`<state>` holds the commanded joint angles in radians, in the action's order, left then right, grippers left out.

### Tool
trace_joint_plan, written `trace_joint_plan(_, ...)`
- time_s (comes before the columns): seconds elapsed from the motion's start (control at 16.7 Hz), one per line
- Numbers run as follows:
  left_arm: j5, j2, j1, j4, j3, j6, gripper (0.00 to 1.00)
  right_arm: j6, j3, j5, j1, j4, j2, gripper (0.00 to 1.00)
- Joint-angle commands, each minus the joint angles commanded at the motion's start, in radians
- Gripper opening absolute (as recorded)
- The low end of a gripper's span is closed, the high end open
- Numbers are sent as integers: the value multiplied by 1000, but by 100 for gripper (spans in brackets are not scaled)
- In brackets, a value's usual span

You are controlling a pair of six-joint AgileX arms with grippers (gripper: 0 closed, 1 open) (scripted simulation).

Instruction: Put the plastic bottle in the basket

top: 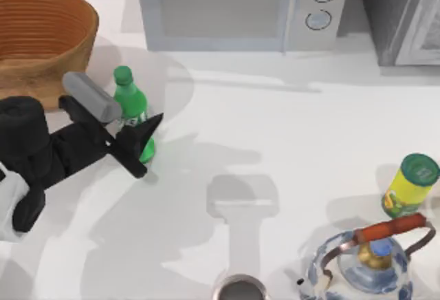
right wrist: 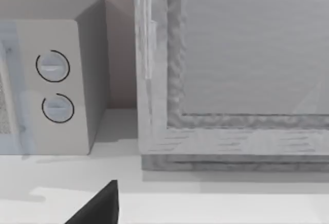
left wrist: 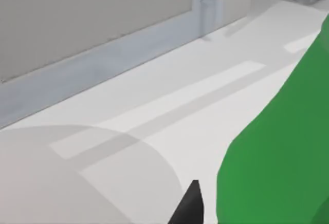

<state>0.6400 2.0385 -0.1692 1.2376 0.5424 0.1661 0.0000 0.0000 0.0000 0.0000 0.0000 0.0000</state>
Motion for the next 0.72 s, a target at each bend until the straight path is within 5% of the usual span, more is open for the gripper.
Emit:
trace_joint_plan(0.36,-28,-126,-54,-158,93,3,0,0,0,0,0,0,0,100)
trace_joint_plan(0.72,-193,-374,1,-554,317,-16,0,0,0,0,0,0,0,100)
